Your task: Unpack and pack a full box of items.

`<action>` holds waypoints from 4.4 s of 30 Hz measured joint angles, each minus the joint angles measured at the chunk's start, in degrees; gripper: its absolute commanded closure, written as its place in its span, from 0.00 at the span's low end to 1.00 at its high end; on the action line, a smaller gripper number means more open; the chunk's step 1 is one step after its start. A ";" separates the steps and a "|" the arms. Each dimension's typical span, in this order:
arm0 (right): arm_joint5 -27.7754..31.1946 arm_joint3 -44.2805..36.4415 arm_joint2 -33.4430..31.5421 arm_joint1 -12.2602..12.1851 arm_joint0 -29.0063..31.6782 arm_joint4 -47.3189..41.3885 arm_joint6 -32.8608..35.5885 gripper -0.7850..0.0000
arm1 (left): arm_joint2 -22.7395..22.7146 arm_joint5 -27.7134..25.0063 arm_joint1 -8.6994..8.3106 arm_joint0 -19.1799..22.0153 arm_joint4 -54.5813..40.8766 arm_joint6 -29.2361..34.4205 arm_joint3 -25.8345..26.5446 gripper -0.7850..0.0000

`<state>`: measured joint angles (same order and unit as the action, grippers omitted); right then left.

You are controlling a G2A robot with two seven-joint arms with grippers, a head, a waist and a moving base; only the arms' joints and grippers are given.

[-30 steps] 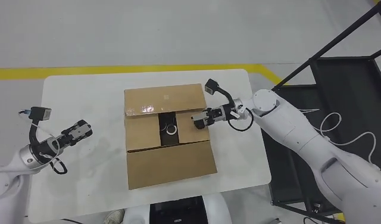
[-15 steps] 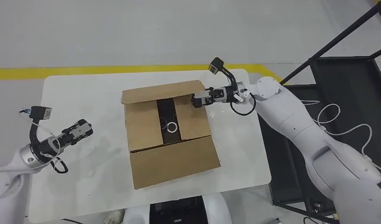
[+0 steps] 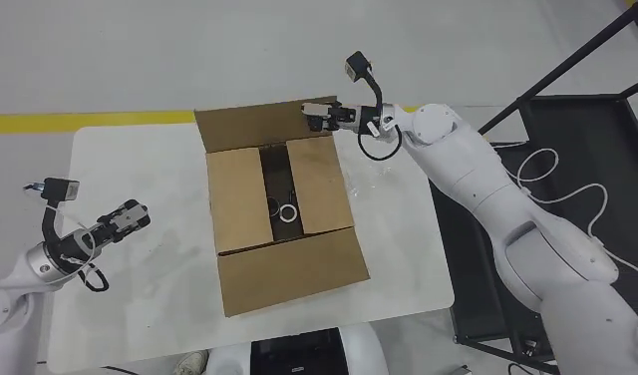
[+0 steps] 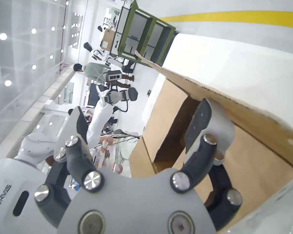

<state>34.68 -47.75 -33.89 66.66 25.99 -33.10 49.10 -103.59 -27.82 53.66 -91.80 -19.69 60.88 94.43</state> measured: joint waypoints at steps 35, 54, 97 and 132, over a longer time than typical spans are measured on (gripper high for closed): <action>-4.07 19.82 4.92 11.05 -4.54 25.83 -12.15 0.00 | 2.35 1.31 -0.58 -0.55 0.98 0.59 0.88 0.00; 0.75 -0.22 -7.12 3.88 6.84 6.36 18.72 0.00 | 0.06 -2.48 -0.61 -1.82 -5.60 -1.81 1.48 0.00; -18.23 -31.40 -9.63 0.01 24.35 23.47 5.44 0.00 | 2.06 -5.22 -0.19 -0.05 -5.76 -4.63 -1.28 0.00; -7.53 -24.15 -0.37 8.54 16.75 7.58 12.12 0.00 | 0.32 -7.40 -0.10 -0.07 -19.02 -1.90 -2.70 0.00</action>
<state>27.15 -71.90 -34.27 75.20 42.74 -25.52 61.22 -103.27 -35.22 53.55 -91.87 -38.70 58.98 91.73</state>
